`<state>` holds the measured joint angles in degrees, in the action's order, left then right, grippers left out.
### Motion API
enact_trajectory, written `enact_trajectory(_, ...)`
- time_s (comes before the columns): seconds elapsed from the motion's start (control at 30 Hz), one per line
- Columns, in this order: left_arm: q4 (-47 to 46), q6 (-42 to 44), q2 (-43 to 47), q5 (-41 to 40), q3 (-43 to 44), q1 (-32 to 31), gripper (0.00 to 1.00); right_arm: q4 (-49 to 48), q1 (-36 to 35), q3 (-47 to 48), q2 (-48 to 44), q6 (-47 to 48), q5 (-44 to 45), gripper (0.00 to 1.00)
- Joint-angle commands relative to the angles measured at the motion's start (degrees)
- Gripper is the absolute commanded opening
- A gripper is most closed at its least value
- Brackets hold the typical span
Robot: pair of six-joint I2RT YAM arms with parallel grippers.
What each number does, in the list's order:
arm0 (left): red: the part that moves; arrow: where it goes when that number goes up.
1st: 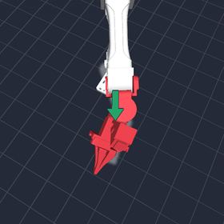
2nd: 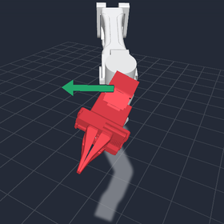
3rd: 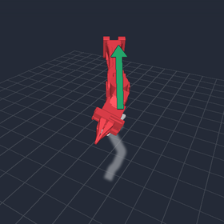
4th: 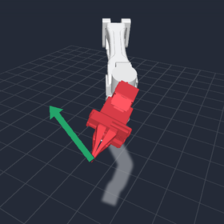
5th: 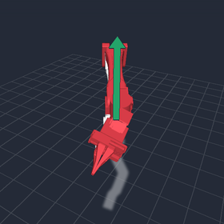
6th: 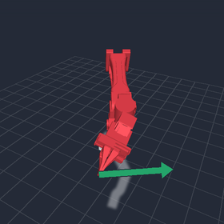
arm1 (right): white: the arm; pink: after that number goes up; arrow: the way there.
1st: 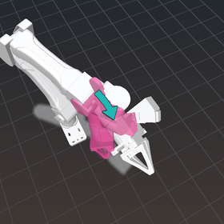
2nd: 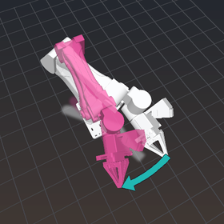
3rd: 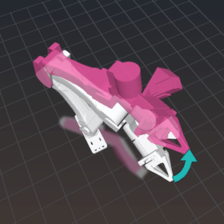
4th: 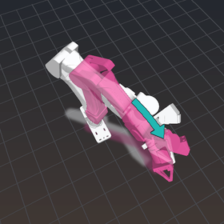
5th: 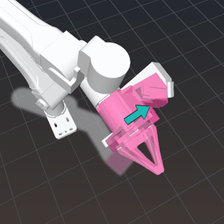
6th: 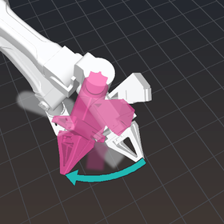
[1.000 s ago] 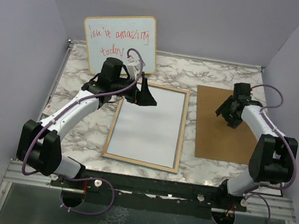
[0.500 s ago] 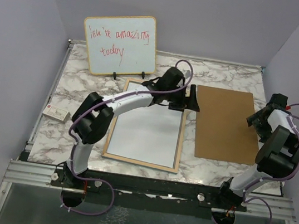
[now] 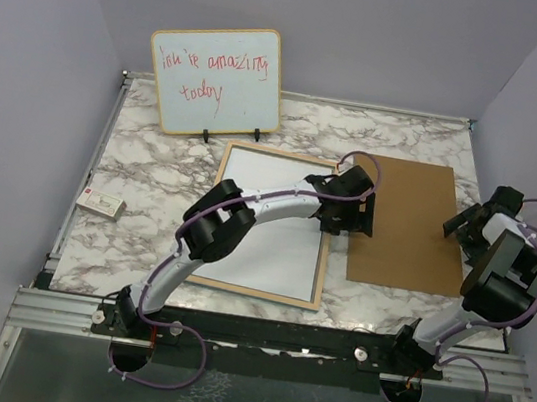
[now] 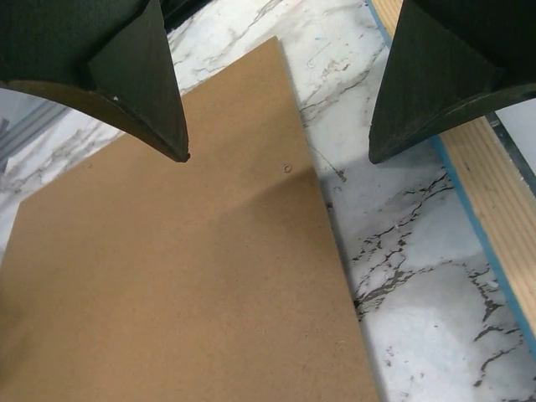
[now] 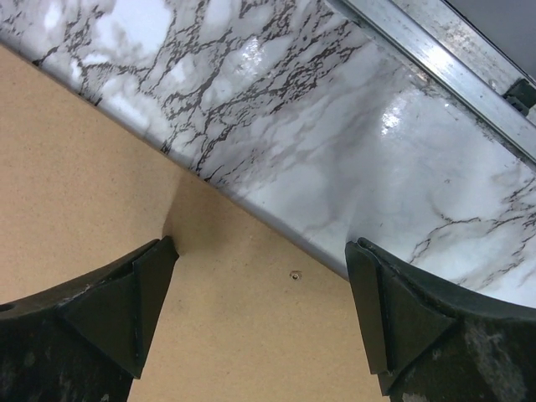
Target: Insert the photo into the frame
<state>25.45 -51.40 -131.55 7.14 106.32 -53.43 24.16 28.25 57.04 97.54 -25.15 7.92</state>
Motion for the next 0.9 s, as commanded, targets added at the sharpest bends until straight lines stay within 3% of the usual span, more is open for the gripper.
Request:
enact_trajectory(0.0, 3.53, -1.9, -1.52, -6.69, 2.98, -1.08, 0.91, -3.48, 0.47, -4.04, -0.78, 2.75, -4.68, 0.94)
enact_trajectory(0.3, 7.76, -3.96, -6.42, -8.97, 8.44, -2.07, 0.93, -2.74, 0.71, -7.12, -2.29, 3.03, -11.34, 0.94)
enact_trajectory(0.43, 8.68, -4.66, -9.0, -5.67, 10.62, -2.12, 0.92, -2.34, 0.67, -7.04, -2.2, 2.37, -13.33, 0.94)
enact_trajectory(0.7, 5.77, -4.36, -11.56, 4.55, 14.9, -2.12, 0.8, -1.07, 0.67, -8.87, -0.33, -1.73, -24.7, 0.91)
enact_trajectory(0.87, 4.71, 3.19, -9.9, 8.1, 22.0, -2.1, 0.72, -0.47, 0.67, -11.87, -3.1, -3.6, -27.36, 0.9)
